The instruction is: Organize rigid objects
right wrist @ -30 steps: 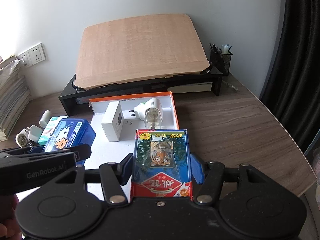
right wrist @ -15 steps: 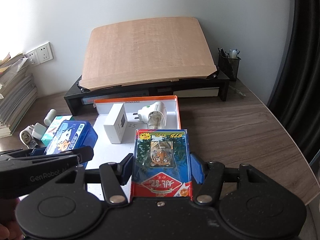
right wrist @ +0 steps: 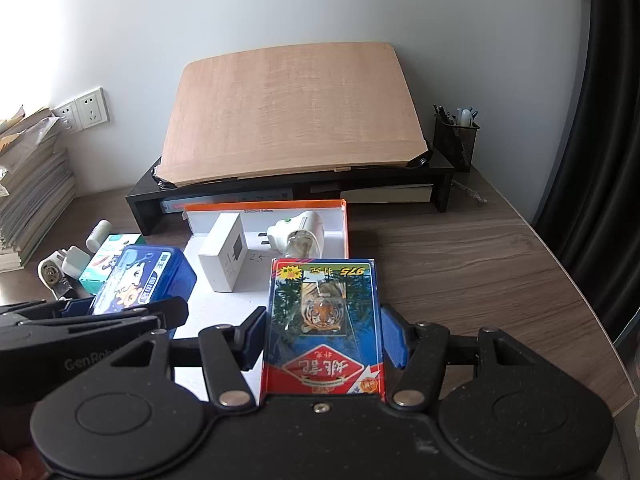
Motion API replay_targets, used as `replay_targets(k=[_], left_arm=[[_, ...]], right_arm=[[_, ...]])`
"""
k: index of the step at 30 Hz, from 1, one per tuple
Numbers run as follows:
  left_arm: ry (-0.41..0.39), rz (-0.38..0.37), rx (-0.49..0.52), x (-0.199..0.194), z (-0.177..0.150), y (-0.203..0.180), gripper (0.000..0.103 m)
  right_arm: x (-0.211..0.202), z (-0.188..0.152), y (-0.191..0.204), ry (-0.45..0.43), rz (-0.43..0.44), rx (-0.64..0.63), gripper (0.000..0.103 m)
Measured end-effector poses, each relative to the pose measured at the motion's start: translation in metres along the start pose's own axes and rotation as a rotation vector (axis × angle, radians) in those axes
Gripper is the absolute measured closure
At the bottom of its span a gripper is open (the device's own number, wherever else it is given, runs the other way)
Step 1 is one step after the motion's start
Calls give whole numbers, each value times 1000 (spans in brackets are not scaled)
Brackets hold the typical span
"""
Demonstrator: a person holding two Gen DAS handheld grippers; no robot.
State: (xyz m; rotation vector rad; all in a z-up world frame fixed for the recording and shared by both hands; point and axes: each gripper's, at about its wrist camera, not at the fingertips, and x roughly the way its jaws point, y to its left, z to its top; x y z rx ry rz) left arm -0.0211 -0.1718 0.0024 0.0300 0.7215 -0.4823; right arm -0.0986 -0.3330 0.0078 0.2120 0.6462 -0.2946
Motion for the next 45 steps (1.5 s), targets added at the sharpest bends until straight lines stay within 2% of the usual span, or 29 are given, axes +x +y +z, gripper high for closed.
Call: replay_targets(k=[21, 45], left_arm=[[9, 34, 17, 0, -1, -6, 41], [33, 35, -14, 4, -2, 12, 41]], right_arm=[[2, 1, -3, 7, 22, 8, 32], [13, 3, 14, 29, 11, -23, 32]])
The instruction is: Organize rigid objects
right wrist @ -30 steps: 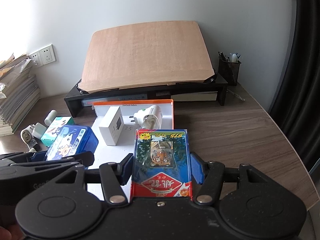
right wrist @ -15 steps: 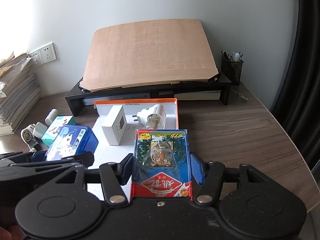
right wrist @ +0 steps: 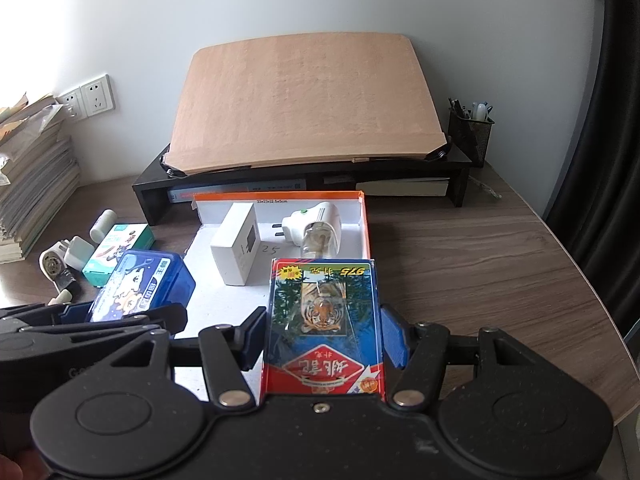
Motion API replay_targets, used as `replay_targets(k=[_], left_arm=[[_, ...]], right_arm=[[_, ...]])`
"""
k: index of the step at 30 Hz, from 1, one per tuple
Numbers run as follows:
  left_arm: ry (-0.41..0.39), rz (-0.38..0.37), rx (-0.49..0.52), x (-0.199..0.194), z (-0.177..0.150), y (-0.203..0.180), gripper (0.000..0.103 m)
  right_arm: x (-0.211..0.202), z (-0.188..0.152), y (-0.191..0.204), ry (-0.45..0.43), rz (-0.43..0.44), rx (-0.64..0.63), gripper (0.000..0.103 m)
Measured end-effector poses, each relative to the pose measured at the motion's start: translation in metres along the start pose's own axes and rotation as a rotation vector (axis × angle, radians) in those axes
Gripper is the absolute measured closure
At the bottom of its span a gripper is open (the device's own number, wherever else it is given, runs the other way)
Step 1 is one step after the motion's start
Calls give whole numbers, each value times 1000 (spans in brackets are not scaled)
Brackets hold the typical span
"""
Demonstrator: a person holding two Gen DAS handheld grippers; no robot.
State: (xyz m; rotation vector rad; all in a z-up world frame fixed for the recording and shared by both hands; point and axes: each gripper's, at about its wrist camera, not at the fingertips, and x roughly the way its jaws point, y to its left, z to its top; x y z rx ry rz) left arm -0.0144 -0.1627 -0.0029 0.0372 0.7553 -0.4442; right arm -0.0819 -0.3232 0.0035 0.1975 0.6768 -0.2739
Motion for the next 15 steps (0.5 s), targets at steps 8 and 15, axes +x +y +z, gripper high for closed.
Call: replay_targets(k=[8, 15], left_arm=[[9, 3, -6, 1, -1, 4, 41], [16, 4, -11, 4, 0, 7, 41]], right_arm=[[4, 1, 5, 9, -3, -11, 32], [7, 2, 7, 10, 3, -18, 32]])
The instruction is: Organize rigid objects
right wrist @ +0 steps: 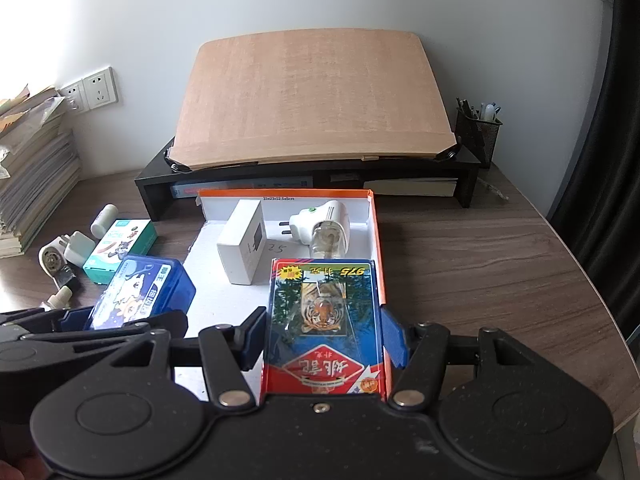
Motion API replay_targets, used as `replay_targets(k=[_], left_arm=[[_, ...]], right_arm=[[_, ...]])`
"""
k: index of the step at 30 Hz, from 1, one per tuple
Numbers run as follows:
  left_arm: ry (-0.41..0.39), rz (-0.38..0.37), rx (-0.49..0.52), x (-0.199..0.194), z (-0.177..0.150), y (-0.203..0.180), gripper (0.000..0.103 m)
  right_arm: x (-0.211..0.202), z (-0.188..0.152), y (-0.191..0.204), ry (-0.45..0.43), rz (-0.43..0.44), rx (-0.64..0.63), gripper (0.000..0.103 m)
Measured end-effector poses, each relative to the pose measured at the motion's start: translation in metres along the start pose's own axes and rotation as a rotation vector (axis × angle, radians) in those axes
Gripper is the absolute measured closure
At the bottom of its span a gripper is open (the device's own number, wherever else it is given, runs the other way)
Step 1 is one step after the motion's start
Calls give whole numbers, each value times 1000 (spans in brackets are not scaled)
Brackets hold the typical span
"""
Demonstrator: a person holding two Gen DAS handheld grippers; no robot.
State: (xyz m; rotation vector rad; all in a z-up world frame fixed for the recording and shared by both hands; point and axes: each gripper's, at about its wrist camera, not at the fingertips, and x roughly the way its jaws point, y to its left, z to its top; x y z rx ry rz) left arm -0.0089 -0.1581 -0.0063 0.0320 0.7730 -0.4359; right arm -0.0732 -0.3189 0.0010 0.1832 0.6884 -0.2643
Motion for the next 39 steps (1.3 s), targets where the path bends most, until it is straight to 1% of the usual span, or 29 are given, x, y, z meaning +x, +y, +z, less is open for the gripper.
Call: replay_targets(k=[25, 39], left_arm=[[21, 35, -9, 17, 9, 10, 41], [47, 20, -8, 29, 10, 9, 41]], right_arm=[[30, 14, 5, 26, 27, -10, 32], [41, 12, 0, 56, 9, -6, 32]])
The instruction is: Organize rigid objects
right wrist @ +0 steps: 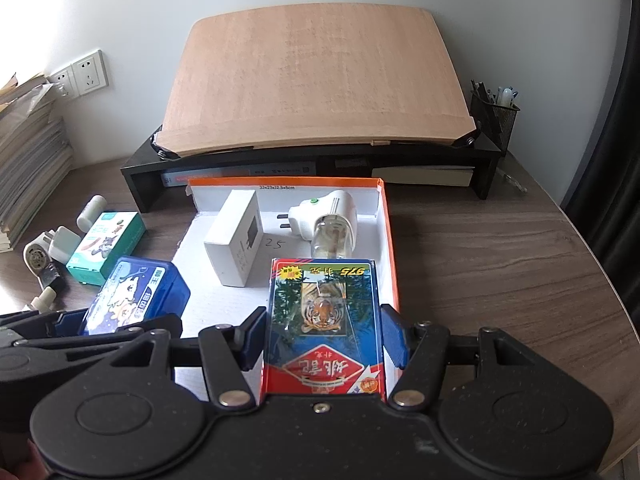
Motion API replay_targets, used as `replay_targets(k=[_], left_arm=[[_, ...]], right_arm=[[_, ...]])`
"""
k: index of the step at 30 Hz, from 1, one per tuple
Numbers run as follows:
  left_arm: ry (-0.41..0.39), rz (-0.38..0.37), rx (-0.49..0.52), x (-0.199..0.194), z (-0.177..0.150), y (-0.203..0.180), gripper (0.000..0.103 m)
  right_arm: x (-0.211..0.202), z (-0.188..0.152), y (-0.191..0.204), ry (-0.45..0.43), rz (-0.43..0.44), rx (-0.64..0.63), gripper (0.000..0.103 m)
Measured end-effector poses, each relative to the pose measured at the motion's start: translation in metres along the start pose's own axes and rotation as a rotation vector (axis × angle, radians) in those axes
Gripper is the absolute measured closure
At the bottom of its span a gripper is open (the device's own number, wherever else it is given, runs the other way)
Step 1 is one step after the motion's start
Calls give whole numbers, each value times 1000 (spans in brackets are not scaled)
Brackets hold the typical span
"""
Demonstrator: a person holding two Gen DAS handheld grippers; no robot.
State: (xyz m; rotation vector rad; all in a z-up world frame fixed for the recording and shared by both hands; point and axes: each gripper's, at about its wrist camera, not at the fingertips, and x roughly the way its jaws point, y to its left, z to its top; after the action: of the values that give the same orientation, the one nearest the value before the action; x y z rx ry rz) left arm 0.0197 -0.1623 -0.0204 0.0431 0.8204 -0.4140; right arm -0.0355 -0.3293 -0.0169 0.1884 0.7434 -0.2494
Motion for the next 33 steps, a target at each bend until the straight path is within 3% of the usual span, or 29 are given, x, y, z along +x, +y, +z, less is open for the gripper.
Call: replay_targets(k=[33], left_arm=[[43, 0, -3, 17, 4, 3, 41]], right_arm=[[23, 3, -8, 49, 4, 3, 31]])
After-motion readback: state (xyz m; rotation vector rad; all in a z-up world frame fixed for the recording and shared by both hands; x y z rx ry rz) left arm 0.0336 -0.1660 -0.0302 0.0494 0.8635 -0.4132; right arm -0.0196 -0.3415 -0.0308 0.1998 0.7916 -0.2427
